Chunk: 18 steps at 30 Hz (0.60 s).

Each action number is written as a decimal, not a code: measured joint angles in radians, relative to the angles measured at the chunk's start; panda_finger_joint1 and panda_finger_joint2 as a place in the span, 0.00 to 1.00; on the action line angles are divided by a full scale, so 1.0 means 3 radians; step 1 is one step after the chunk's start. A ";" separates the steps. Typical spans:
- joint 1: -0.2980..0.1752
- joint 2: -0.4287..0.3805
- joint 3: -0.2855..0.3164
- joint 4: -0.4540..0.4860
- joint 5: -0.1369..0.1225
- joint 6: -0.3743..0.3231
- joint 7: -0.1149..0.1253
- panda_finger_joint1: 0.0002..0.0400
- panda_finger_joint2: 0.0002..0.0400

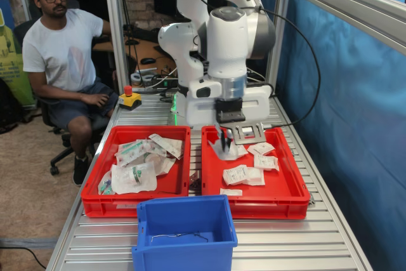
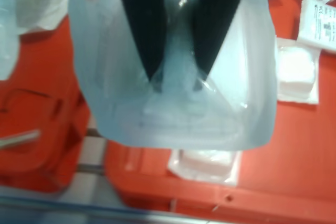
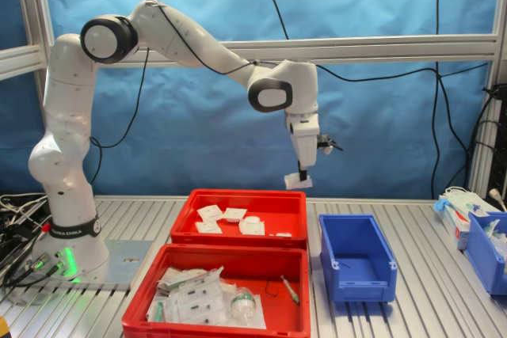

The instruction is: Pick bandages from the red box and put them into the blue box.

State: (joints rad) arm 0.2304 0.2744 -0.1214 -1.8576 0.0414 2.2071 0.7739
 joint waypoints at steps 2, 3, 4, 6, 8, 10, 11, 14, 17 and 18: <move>0.0000 0.0000 -0.0054 0.0064 0.0000 -0.0032 0.0000 0.09 0.09; 0.0000 0.0002 -0.0110 0.0129 0.0000 -0.0056 0.0000 0.09 0.09; 0.0000 0.0006 -0.0138 0.0164 0.0000 -0.0067 0.0000 0.09 0.09; 0.0000 0.0015 -0.0195 0.0240 0.0000 -0.0083 0.0000 0.09 0.09; 0.0000 0.0035 -0.0249 0.0326 0.0000 -0.0096 0.0000 0.09 0.09; -0.0001 0.0112 -0.0350 0.0525 0.0000 -0.0110 0.0000 0.09 0.09; -0.0001 0.0138 -0.0372 0.0578 0.0000 -0.0113 0.0000 0.09 0.09; -0.0005 0.0229 -0.0431 0.0737 0.0000 -0.0122 0.0000 0.09 0.09; -0.0008 0.0378 -0.0492 0.0947 0.0000 -0.0133 0.0000 0.09 0.09; -0.0008 0.0415 -0.0504 0.0993 0.0000 -0.0135 0.0000 0.09 0.09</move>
State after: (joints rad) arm 0.2278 0.3989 -0.2725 -1.5596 0.0414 2.1666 0.7739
